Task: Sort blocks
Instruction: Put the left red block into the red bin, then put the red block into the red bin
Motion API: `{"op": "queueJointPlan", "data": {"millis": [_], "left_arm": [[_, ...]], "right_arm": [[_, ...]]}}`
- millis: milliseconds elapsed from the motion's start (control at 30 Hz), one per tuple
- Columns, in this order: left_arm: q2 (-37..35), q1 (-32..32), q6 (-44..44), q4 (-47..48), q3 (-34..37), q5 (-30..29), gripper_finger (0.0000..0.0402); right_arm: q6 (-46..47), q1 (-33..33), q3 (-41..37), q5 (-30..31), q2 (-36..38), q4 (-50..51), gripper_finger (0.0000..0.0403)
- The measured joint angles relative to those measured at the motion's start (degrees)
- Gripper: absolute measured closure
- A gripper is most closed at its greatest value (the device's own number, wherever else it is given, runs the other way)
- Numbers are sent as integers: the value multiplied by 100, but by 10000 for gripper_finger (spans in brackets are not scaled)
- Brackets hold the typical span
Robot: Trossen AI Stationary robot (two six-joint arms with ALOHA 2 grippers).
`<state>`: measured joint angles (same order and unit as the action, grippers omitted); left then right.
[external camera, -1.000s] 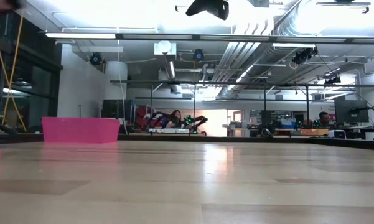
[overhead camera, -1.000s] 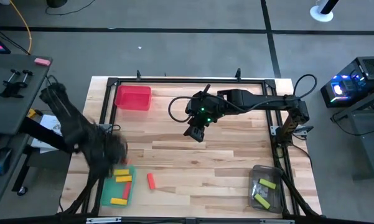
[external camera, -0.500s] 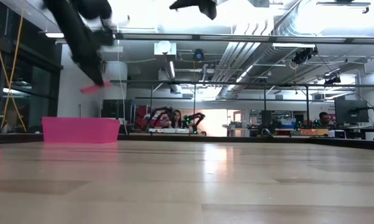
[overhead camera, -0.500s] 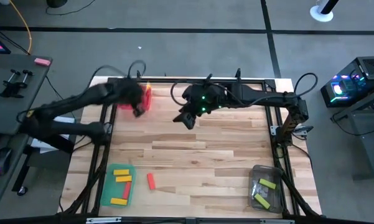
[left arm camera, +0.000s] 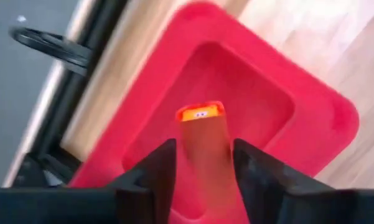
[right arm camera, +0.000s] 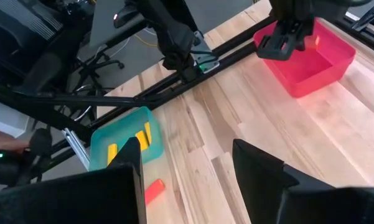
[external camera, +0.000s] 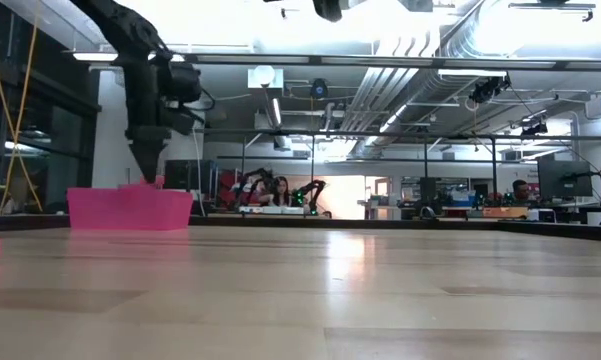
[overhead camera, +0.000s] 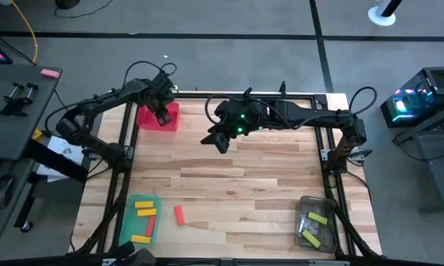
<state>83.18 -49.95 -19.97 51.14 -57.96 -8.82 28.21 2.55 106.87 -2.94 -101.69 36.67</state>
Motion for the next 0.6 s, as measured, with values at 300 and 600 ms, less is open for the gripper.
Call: {"op": "queueJointPlan", "data": {"millis": [300, 600], "left_arm": [[-407, 419, 694, 203, -606, 344, 189], [-1813, 3425, 3137, -471, 383, 2230, 199]], "right_arm": [[-235, 0, 0, -103, 0, 52, 262], [-826, -9, 0, -221, 202, 692, 262]]}}
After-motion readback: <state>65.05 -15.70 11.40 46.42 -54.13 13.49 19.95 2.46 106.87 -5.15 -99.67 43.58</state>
